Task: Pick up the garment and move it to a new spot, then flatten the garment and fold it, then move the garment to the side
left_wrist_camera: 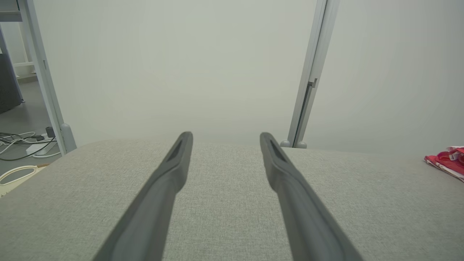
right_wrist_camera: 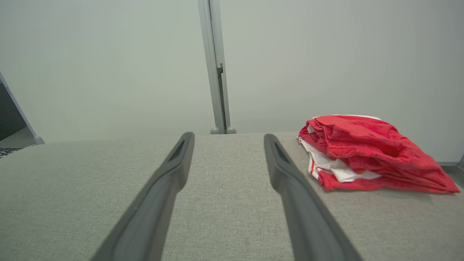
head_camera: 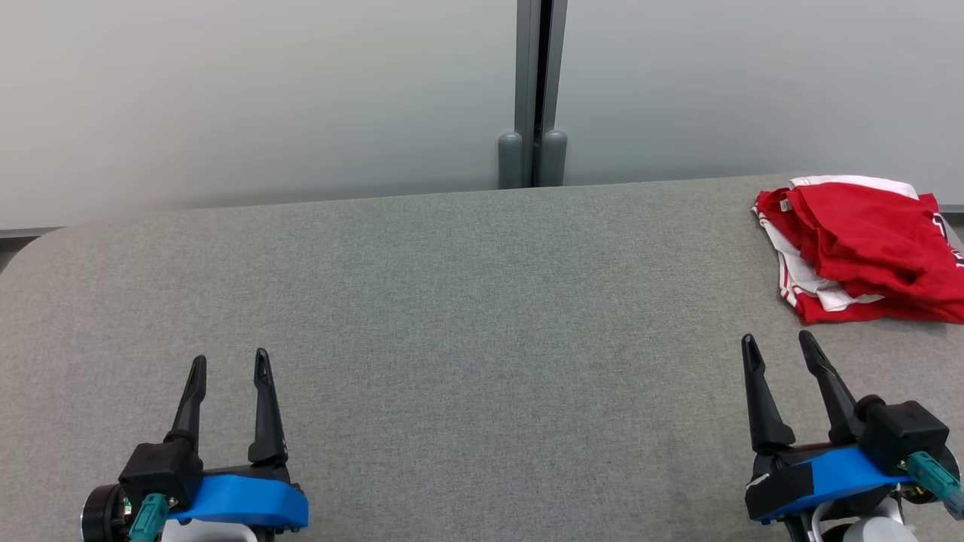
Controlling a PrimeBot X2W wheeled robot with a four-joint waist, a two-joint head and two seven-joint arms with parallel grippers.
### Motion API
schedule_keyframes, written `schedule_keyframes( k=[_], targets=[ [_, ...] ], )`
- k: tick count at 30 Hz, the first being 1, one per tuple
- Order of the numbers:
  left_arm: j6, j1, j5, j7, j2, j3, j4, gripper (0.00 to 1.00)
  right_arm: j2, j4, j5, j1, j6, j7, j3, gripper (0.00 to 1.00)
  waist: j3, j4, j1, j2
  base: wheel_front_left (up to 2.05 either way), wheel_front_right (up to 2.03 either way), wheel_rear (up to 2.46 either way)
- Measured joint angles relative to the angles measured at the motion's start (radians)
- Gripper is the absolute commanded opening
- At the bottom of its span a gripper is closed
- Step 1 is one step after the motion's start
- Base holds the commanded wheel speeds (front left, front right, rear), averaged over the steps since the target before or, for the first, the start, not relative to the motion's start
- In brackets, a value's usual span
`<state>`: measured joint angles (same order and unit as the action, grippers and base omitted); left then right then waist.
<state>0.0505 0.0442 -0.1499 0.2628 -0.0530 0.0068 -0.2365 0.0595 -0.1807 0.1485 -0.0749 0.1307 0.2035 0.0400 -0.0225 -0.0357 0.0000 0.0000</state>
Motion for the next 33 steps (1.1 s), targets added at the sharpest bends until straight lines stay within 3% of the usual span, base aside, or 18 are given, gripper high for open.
schedule_keyframes(
  k=[11, 12, 18, 33],
  targets=[
    [0.004, 0.003, -0.001, 0.000, 0.000, 0.002, -0.012, 1.00, -0.006, 0.011, -0.003, 0.006, 0.000, -0.012, -0.003, 1.00, 0.004, -0.003, 0.0000, 0.0000, 0.00, 0.00, 0.00],
    [0.004, 0.003, -0.001, 0.000, 0.000, 0.003, -0.015, 0.00, -0.006, 0.009, -0.003, 0.007, 0.000, -0.013, -0.003, 0.00, 0.005, -0.003, 0.0000, 0.0000, 0.00, 0.00, 0.00],
    [0.003, -0.032, -0.017, -0.016, 0.005, 0.008, -0.066, 0.00, -0.009, -0.042, 0.020, 0.026, 0.000, -0.023, -0.002, 0.00, 0.005, -0.003, 0.0000, 0.0000, 0.00, 0.00, 0.00],
    [0.014, -0.027, -0.300, -0.086, 0.005, 0.022, -0.058, 0.00, -0.009, -0.048, 0.299, 0.024, 0.000, -0.079, 0.011, 0.00, 0.007, 0.002, 0.0000, 0.0000, 0.00, 0.00, 0.00]
  ],
)
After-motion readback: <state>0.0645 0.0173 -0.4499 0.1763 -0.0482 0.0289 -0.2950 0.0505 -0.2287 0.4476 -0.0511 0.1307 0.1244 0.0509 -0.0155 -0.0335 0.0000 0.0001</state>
